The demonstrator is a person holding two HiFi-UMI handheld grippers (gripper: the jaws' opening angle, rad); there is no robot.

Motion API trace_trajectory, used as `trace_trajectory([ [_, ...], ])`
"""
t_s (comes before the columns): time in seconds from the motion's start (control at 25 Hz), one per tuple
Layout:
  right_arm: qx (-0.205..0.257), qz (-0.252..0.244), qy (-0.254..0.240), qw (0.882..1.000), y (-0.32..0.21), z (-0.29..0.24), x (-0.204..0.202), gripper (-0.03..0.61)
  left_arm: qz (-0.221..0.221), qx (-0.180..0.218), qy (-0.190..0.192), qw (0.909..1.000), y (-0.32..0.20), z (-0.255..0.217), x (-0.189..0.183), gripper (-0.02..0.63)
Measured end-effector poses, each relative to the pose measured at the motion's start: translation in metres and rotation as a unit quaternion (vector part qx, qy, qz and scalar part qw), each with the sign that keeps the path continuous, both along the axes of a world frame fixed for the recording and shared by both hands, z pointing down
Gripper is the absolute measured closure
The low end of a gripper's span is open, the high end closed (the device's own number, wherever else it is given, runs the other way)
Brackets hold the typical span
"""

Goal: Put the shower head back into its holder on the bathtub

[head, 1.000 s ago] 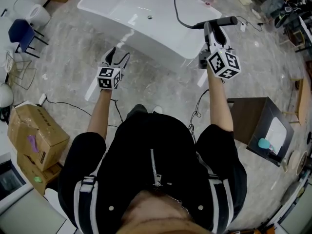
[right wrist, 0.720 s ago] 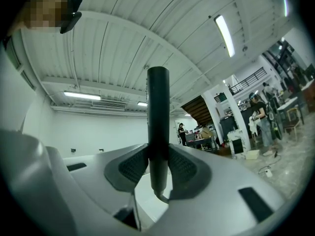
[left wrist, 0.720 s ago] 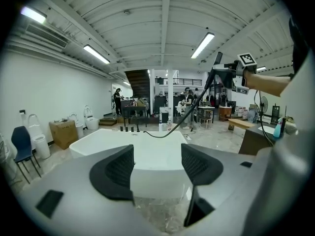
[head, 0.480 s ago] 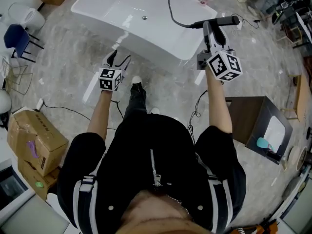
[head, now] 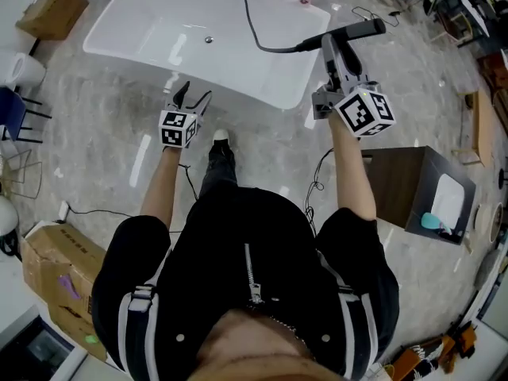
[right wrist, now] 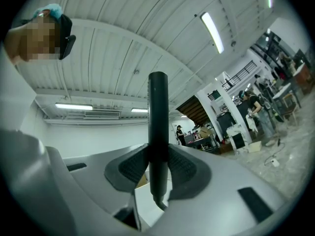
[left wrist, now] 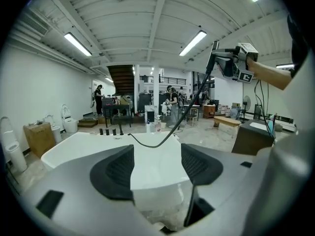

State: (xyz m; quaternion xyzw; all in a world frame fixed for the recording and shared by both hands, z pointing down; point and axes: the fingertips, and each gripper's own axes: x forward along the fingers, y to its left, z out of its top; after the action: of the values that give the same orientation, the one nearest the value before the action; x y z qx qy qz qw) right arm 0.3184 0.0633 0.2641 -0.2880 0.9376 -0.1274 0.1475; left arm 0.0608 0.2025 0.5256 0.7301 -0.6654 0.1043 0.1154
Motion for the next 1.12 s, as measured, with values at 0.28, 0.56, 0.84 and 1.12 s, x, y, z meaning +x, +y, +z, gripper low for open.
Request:
trace_trajectory([
  [0.28,-0.008,0.028,-0.019,0.999,-0.045,-0.019,-0.023,0.453,0.085,-0.019,-0.012,0.9961,-0.093,0.011,-0.014,0.31],
  [0.56,-0.014,0.067,-0.019,0.997,-0.088,-0.047,-0.043,0.453,0.166,-0.049,-0.028,0.9845,-0.18,0.026,-0.024,0.31],
  [0.84,-0.042,0.097,-0.04,0.994,-0.102,-0.045,-0.044,0.453,0.267,-0.054,-0.059,0.9603,-0.239,0.051,0.017,0.318],
  [1.12,-0.049,0.115,-0.062,0.99,-0.109,-0.054,-0.047,0.453,0.344,-0.041,-0.081,0.9347,-0.288,0.06,0.069,0.382],
])
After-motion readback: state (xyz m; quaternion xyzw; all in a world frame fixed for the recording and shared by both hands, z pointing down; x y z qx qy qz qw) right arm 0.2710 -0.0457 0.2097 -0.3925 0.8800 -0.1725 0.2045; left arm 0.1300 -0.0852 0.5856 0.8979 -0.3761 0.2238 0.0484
